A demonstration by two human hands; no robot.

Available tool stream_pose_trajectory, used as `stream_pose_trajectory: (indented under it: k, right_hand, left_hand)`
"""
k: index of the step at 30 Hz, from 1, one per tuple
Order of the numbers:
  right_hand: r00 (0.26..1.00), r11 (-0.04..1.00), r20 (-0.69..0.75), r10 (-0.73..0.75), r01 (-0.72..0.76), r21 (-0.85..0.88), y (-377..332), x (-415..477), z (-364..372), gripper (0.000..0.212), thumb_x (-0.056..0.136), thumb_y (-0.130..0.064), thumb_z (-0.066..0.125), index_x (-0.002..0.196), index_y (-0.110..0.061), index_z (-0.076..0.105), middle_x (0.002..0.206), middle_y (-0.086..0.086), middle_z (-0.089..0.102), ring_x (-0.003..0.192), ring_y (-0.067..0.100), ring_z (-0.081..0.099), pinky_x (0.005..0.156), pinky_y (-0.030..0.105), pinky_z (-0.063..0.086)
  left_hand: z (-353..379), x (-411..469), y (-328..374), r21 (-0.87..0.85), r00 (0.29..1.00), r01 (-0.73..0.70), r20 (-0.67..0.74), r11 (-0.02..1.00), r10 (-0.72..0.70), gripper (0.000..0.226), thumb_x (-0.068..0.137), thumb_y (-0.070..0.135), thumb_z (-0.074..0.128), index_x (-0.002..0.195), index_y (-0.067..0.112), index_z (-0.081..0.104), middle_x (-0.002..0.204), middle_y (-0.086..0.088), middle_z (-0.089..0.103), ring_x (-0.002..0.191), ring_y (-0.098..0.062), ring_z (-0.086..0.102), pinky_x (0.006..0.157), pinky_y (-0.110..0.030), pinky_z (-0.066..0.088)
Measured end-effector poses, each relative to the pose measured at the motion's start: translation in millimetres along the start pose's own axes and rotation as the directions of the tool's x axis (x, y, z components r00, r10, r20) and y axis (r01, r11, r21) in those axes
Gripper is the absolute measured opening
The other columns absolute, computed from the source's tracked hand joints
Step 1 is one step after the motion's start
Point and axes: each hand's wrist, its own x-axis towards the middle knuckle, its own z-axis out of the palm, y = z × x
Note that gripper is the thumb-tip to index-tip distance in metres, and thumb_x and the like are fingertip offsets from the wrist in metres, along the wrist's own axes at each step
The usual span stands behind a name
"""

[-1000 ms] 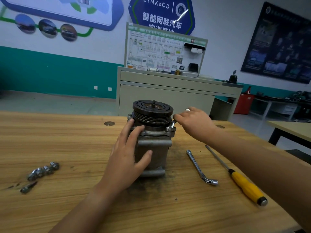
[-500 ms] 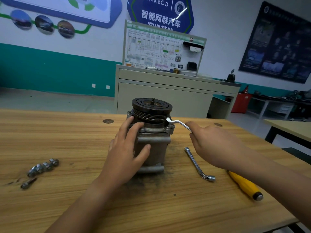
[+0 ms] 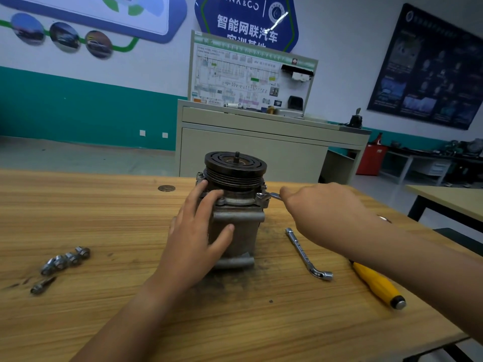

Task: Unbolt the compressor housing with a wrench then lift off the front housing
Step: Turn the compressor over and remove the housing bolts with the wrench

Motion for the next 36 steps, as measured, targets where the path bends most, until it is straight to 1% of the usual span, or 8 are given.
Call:
stream_pose_trajectory:
  k: [5, 10, 17, 20, 22, 24, 30, 36]
  right_hand:
    - [0.996, 0.996, -0.027, -0.083, 0.084, 0.032, 13.9, 0.5, 14.1, 0.049, 0.098, -0.028, 0.03, 0.142, -0.016, 0.012, 0.056, -0.005, 0.041, 0.047, 0.01, 0.038, 0.04, 0.022, 0.03]
    - [0.987, 0.978, -0.03, -0.16, 0.154, -0.14, 40.0, 29.4, 23.8, 0.052, 0.094, -0.01, 0.046, 0.138, -0.016, 0.018, 0.062, -0.002, 0.043, 0.05, 0.012, 0.039, 0.047, 0.022, 0.035]
    - [0.956, 0.993, -0.266, -0.122, 0.119, -0.027, 22.1, 74.7, 54.8, 0.038, 0.094, -0.003, 0.041, 0.13, -0.013, 0.037, 0.122, 0.008, 0.056, 0.11, 0.024, 0.053, 0.095, 0.032, 0.036]
    - [0.946, 0.988, -0.323, -0.028, 0.074, 0.133, 22.4, 66.9, 57.6, 0.041, 0.096, -0.006, 0.04, 0.135, -0.016, 0.035, 0.104, 0.005, 0.062, 0.092, 0.022, 0.058, 0.077, 0.029, 0.048]
    - [0.912, 0.919, -0.368, 0.179, -0.02, 0.395, 23.5, 48.6, 55.4, 0.041, 0.097, -0.011, 0.039, 0.137, -0.017, 0.034, 0.075, -0.001, 0.056, 0.064, 0.017, 0.053, 0.05, 0.026, 0.04]
    - [0.889, 0.811, -0.337, 0.31, -0.062, 0.582, 22.6, 26.8, 53.2, 0.043, 0.097, -0.013, 0.039, 0.139, -0.017, 0.029, 0.06, -0.007, 0.044, 0.05, 0.01, 0.044, 0.041, 0.023, 0.031]
    - [0.991, 0.789, -0.068, 0.119, -0.053, 0.612, 10.1, -14.5, 48.6, 0.06, 0.093, -0.013, 0.034, 0.14, -0.041, 0.008, 0.061, -0.002, 0.049, 0.055, 0.014, 0.049, 0.047, 0.029, 0.037]
    - [0.991, 0.879, -0.049, 0.123, -0.086, 0.47, 3.0, -11.7, 33.0, 0.054, 0.093, -0.012, 0.034, 0.141, -0.032, 0.015, 0.061, -0.003, 0.044, 0.053, 0.011, 0.042, 0.042, 0.025, 0.028]
  left_hand:
    - [-0.7, 0.0, 0.8, -0.015, 1.0, 0.0, 0.01, 1.0, 0.0, 0.056, 0.085, 0.041, 0.053, 0.137, 0.036, 0.031, 0.151, 0.021, 0.007, 0.139, -0.009, 0.017, 0.11, -0.052, 0.029]
    - [-0.4, 0.2, 1.4, -0.049, 1.0, -0.009, 0.013, 0.999, 0.009, 0.053, 0.082, 0.046, 0.049, 0.128, 0.048, 0.022, 0.149, 0.026, 0.005, 0.136, -0.001, 0.012, 0.112, -0.05, 0.026]
    - [-0.6, -0.3, 0.9, -0.062, 1.0, -0.016, 0.011, 0.998, 0.017, 0.052, 0.084, 0.044, 0.05, 0.126, 0.05, 0.02, 0.147, 0.028, 0.006, 0.131, 0.004, 0.01, 0.112, -0.051, 0.027]
    - [-0.8, -0.8, 1.5, -0.063, 1.0, -0.016, 0.014, 0.998, 0.017, 0.052, 0.083, 0.044, 0.05, 0.126, 0.049, 0.02, 0.147, 0.028, 0.005, 0.134, 0.001, 0.012, 0.111, -0.051, 0.027]
    - [-0.9, -0.8, 1.8, -0.061, 1.0, -0.016, 0.015, 0.998, 0.017, 0.053, 0.084, 0.044, 0.05, 0.127, 0.049, 0.02, 0.147, 0.029, 0.005, 0.137, -0.004, 0.014, 0.111, -0.051, 0.028]
    - [-0.2, -1.3, 1.8, -0.055, 1.0, -0.015, 0.011, 0.998, 0.015, 0.054, 0.084, 0.041, 0.052, 0.129, 0.046, 0.023, 0.149, 0.025, 0.006, 0.139, -0.007, 0.015, 0.111, -0.051, 0.027]
    - [-0.2, -1.2, -0.2, -0.016, 1.0, -0.011, -0.007, 1.0, 0.011, 0.058, 0.086, 0.034, 0.058, 0.138, 0.031, 0.033, 0.152, 0.017, 0.009, 0.139, -0.009, 0.017, 0.111, -0.05, 0.027]
    - [-0.3, -0.9, -1.9, 0.004, 1.0, -0.02, -0.006, 1.0, 0.02, 0.059, 0.085, 0.033, 0.058, 0.139, 0.031, 0.033, 0.151, 0.019, 0.009, 0.139, -0.009, 0.017, 0.111, -0.05, 0.027]
